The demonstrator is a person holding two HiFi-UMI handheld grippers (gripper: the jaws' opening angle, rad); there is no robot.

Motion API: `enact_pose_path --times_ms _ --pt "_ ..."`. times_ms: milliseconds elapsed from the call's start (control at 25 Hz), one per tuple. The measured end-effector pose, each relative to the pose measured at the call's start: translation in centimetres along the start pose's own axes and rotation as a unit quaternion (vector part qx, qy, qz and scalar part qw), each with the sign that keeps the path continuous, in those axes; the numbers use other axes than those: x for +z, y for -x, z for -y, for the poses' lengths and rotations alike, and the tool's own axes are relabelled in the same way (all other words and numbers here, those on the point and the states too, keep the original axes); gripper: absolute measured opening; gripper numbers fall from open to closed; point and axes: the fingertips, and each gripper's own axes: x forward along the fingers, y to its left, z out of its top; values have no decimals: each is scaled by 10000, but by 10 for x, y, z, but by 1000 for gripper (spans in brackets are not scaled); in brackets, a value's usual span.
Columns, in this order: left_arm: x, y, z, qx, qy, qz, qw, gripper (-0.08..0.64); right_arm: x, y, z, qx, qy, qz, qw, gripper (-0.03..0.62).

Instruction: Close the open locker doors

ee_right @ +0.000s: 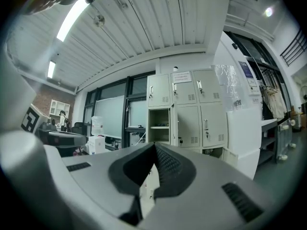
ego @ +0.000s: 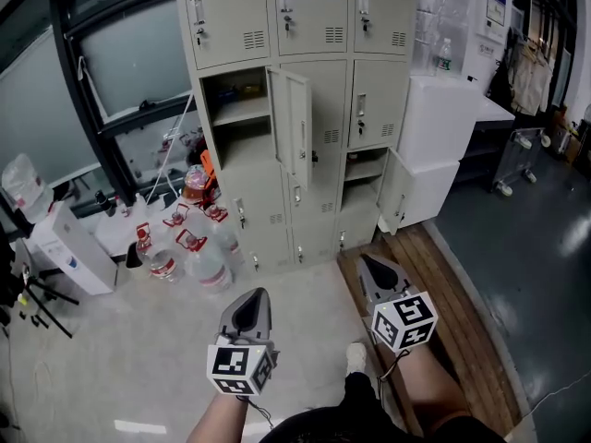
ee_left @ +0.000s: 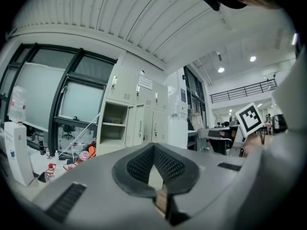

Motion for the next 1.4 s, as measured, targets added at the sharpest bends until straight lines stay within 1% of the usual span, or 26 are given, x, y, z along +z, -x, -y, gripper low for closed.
enact_pose_path --times_ms 120,280,400,520,640,800,1280,1400 --pt "4 -14 -5 52 -24 19 10000 3 5 -14 11 30 -28 53 10000 0" --pt "8 -46 -9 112 -59 33 9999 3 11 -40 36 67 -38 110 9999 0" --pt "5 -76 -6 107 -28 -99 9999 3 15 -62 59 106 -40 136 9998 0" --pt "8 -108 -6 138 -56 -83 9999 3 18 -86 85 137 -59 168 9997 0" --pt "6 -141 -5 139 -76 -185 9997 3 21 -111 111 175 -108 209 9996 0" --pt "7 -183 -5 201 -99 -205 9995 3 20 -142 141 261 -189 221 9992 0" --pt "15 -286 1 490 -135 -260 9984 3 21 -213 223 534 -330 177 9979 0" --pt "13 -308 3 565 -159 -373 9976 3 20 -227 242 603 -399 176 9972 0"
